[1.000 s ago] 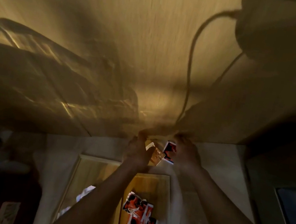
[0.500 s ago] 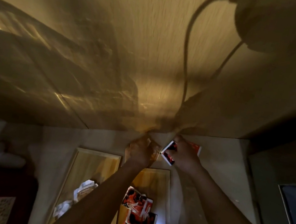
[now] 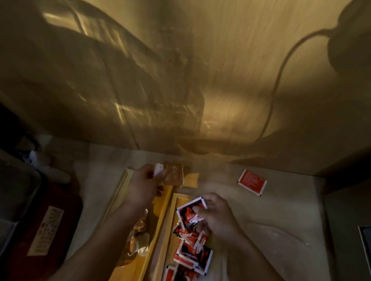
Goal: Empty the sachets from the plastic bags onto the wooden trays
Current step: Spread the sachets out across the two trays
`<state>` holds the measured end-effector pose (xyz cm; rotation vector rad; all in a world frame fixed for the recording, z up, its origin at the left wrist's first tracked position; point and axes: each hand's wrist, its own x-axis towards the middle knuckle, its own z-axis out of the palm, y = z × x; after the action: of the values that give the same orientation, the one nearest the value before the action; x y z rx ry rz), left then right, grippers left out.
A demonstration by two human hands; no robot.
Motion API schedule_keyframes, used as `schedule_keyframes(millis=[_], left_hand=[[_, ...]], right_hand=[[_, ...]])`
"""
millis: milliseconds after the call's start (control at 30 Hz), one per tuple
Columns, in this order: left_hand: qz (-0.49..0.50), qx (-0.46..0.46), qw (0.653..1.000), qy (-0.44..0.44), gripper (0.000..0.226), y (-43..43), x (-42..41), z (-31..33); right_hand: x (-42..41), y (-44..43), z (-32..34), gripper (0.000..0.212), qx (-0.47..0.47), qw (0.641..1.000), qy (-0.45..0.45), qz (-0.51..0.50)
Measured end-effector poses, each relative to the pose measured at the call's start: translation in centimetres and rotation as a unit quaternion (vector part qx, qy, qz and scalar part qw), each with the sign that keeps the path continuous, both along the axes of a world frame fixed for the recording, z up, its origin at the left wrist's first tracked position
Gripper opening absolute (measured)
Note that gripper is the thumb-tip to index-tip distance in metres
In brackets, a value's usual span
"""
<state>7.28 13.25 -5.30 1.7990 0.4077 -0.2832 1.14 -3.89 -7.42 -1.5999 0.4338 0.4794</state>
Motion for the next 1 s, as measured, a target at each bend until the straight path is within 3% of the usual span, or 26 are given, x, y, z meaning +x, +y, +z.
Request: schedule_keyframes(millis=[233,333,433,533,733,867,1000], left_hand=[[0.058,-0.078,0.993,0.064,0.010,4.1,-3.1,1.7],[0.076,-0.078,0.992,0.065,0.012,4.9,-3.7,2.2],[0.081,-0.078,0.991,0.068,0.016,5.0,-4.1,2.6],[0.080,-0.074,0.992,0.069,0.015,5.1,-4.2,2.5],[0.077,-0.068,0.990,0.094,0.005,4.8,-3.6,0.2],[0.027,0.062,0.992,0.111,0.012,5.6,-3.8,-2.1],[-0.048,0.237,0.967,0.086,0.024,5.9,-4.0,-3.1]], right_hand=[[-1.0,1.5,-2.1,0.018,-0.228,0.971,-0.024,0.061],[-1.1,1.7,-2.0,0.034,-0.378,0.916,-0.046,0.128],[-1.4,1.3,-2.0,0.041,-0.471,0.859,-0.144,0.140],[-1.6,0.3,-2.6,0.049,-0.487,0.836,-0.191,0.167],[-2.1,-0.8,-4.4,0.065,-0.458,0.846,-0.158,0.224],[-2.3,-1.2,-5.3,0.068,-0.468,0.836,-0.180,0.223],[-2.7,-0.9,-5.3,0.073,-0.499,0.816,-0.216,0.198]])
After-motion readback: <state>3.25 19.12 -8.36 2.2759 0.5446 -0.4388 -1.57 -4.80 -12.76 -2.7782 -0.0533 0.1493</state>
